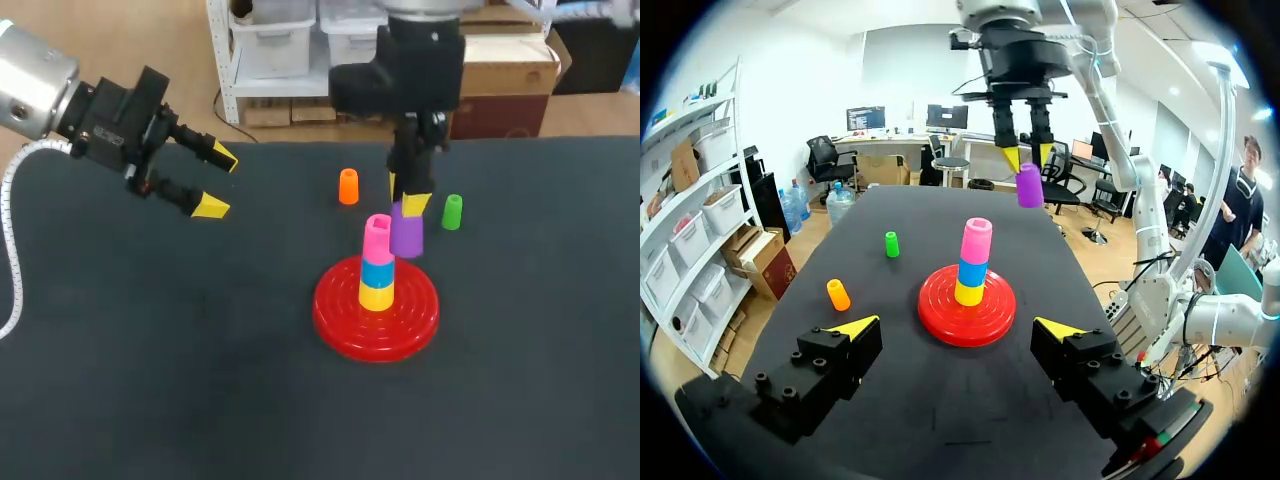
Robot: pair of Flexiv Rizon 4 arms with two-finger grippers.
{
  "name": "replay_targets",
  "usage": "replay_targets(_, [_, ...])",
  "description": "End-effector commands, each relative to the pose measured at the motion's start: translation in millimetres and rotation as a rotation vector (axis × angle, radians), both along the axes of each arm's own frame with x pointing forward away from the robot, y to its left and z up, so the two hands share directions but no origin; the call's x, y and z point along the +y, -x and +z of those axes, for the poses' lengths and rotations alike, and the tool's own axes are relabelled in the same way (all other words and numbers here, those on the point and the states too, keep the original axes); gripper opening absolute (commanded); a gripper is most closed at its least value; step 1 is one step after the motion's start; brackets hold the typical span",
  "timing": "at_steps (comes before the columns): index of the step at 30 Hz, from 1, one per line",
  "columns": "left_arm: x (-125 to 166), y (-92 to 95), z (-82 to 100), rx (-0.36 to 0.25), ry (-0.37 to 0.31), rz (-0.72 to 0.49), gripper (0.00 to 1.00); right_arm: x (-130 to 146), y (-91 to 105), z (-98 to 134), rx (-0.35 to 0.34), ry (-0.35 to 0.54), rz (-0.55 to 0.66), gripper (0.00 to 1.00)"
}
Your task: Pick up and stack the cylinders on the red base in this order: pink,purple,orange,green
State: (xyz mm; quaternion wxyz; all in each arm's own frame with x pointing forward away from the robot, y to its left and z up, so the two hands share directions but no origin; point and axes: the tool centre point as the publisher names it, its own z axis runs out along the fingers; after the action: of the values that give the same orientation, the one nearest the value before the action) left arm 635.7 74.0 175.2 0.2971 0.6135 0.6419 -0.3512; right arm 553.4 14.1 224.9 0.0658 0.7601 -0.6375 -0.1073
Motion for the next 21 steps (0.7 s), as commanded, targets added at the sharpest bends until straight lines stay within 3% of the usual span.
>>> replay_targets(1, [0.8, -0.8, -0.3, 0.000, 0.001, -0.003, 1.00, -4.4, 4.3, 5.8, -0.707, -0.110, -0.047, 0.00])
replay_targets(6, [0.8, -0.8, -0.3, 0.000, 0.001, -0.003, 1.00, -5.4, -7.7, 10.6, -0.697, -0.098, -0.014, 0.00])
replay_targets(21, [0.8, -0.8, -0.3, 0.000, 0.001, -0.003, 1.00, 3.6, -32.9, -10.0, -0.457, -0.087, 0.090, 0.00])
